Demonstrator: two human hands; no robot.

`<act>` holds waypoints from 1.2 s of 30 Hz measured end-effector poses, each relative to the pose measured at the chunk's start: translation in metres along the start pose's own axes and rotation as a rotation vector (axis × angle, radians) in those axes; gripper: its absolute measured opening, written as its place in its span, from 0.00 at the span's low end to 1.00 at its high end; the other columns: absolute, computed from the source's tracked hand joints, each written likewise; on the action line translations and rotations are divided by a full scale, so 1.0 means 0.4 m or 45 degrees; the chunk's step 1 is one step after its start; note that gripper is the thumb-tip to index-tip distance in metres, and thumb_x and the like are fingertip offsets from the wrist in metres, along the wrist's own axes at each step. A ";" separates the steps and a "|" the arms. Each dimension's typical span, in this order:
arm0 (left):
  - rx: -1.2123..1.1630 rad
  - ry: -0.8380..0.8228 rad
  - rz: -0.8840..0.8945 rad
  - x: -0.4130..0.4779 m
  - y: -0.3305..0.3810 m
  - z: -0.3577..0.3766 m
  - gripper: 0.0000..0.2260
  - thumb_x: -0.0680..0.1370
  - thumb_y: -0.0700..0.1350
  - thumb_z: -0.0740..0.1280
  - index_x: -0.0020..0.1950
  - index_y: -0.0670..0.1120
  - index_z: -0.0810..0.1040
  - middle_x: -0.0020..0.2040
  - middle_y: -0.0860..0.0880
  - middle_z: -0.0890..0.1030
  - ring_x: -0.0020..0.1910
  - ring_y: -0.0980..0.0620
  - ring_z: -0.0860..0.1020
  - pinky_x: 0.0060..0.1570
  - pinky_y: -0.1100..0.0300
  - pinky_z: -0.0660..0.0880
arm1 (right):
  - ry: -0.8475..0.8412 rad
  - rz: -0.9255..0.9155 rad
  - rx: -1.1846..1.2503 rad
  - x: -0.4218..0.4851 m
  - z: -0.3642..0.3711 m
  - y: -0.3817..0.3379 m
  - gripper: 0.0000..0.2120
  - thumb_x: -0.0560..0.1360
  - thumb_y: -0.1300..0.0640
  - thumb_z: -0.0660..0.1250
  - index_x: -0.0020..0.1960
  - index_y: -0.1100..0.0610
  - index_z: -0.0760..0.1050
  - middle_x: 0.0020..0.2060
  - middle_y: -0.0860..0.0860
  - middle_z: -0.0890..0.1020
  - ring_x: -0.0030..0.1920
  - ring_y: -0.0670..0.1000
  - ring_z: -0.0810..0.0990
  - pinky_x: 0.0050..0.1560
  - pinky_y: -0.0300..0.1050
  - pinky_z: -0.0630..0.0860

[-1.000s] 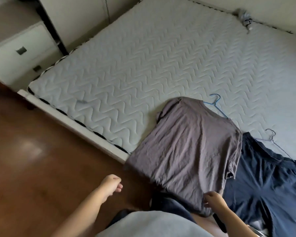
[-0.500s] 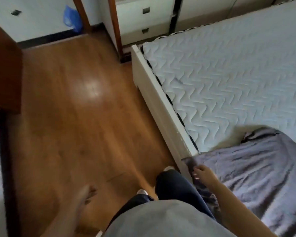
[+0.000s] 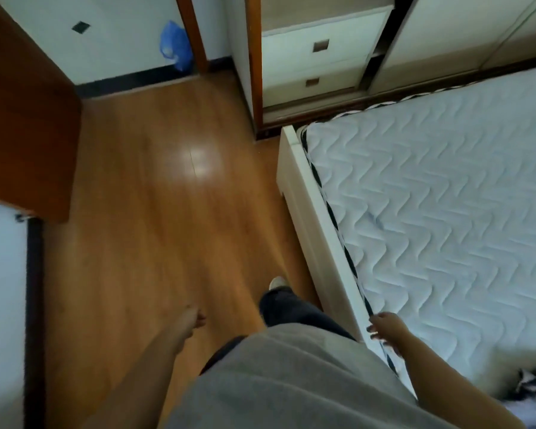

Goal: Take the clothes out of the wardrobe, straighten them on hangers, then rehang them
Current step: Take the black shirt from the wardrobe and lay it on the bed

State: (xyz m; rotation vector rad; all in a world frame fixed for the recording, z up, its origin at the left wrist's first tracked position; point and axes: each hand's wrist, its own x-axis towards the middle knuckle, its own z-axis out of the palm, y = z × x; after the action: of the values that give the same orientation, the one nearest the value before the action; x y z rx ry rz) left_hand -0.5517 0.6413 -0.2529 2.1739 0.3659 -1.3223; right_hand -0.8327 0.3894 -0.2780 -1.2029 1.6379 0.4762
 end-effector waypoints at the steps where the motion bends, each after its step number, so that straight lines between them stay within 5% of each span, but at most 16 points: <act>1: 0.052 0.000 0.087 0.009 0.090 -0.006 0.09 0.81 0.42 0.54 0.50 0.41 0.71 0.42 0.46 0.76 0.38 0.52 0.74 0.36 0.60 0.65 | -0.002 -0.035 0.009 0.025 -0.013 -0.075 0.05 0.77 0.66 0.55 0.47 0.65 0.69 0.34 0.57 0.76 0.31 0.52 0.72 0.30 0.39 0.63; 8: 0.220 0.005 0.491 0.092 0.508 -0.072 0.06 0.80 0.45 0.57 0.48 0.46 0.72 0.44 0.46 0.78 0.49 0.46 0.78 0.44 0.59 0.70 | -0.044 -0.331 -0.094 0.111 -0.023 -0.609 0.11 0.76 0.64 0.58 0.36 0.57 0.71 0.42 0.58 0.78 0.41 0.54 0.76 0.42 0.44 0.74; 12: 0.208 0.022 0.485 0.201 0.663 -0.137 0.09 0.80 0.43 0.57 0.54 0.41 0.73 0.47 0.44 0.79 0.47 0.46 0.78 0.45 0.59 0.71 | -0.077 -0.424 0.019 0.130 0.003 -0.837 0.08 0.77 0.61 0.57 0.42 0.55 0.72 0.47 0.60 0.80 0.43 0.54 0.78 0.40 0.43 0.74; 16: 0.271 0.019 0.590 0.321 0.902 -0.242 0.09 0.80 0.43 0.57 0.52 0.42 0.74 0.44 0.49 0.79 0.48 0.47 0.78 0.44 0.58 0.71 | 0.003 -0.399 0.164 0.134 -0.018 -1.010 0.07 0.78 0.63 0.57 0.52 0.63 0.73 0.45 0.59 0.79 0.38 0.50 0.77 0.32 0.35 0.70; 21: 0.336 0.053 0.969 0.364 1.267 -0.355 0.06 0.79 0.42 0.58 0.51 0.47 0.73 0.44 0.50 0.78 0.48 0.50 0.78 0.39 0.66 0.68 | 0.220 -0.426 0.318 0.117 -0.107 -1.219 0.08 0.77 0.63 0.58 0.53 0.63 0.74 0.49 0.61 0.81 0.41 0.53 0.78 0.36 0.38 0.69; 25: 0.350 0.098 1.278 0.307 1.552 -0.365 0.09 0.79 0.45 0.58 0.57 0.47 0.73 0.49 0.51 0.79 0.50 0.54 0.77 0.47 0.63 0.72 | 0.367 -0.639 0.395 0.094 -0.188 -1.457 0.07 0.77 0.64 0.59 0.51 0.60 0.74 0.47 0.59 0.81 0.45 0.54 0.79 0.38 0.38 0.69; 29: 0.319 0.147 1.514 0.255 1.749 -0.328 0.11 0.79 0.46 0.59 0.60 0.49 0.72 0.54 0.53 0.78 0.54 0.56 0.76 0.56 0.60 0.73 | 0.421 -0.884 0.457 0.059 -0.254 -1.638 0.07 0.78 0.64 0.58 0.51 0.58 0.74 0.42 0.51 0.81 0.43 0.50 0.80 0.41 0.36 0.73; 36: 0.161 0.393 1.987 0.132 2.040 -0.320 0.13 0.76 0.43 0.63 0.61 0.47 0.71 0.53 0.55 0.74 0.54 0.60 0.73 0.55 0.68 0.70 | 0.499 -1.216 0.498 0.027 -0.443 -1.917 0.10 0.78 0.62 0.58 0.47 0.49 0.73 0.44 0.48 0.81 0.47 0.49 0.80 0.53 0.47 0.74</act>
State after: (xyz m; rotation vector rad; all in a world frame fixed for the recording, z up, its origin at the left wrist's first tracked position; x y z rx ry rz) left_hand -0.0263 0.0580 0.0090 1.8236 -1.1278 -0.1051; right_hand -0.2487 -0.0785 -0.0348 -1.6435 1.1735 -0.6794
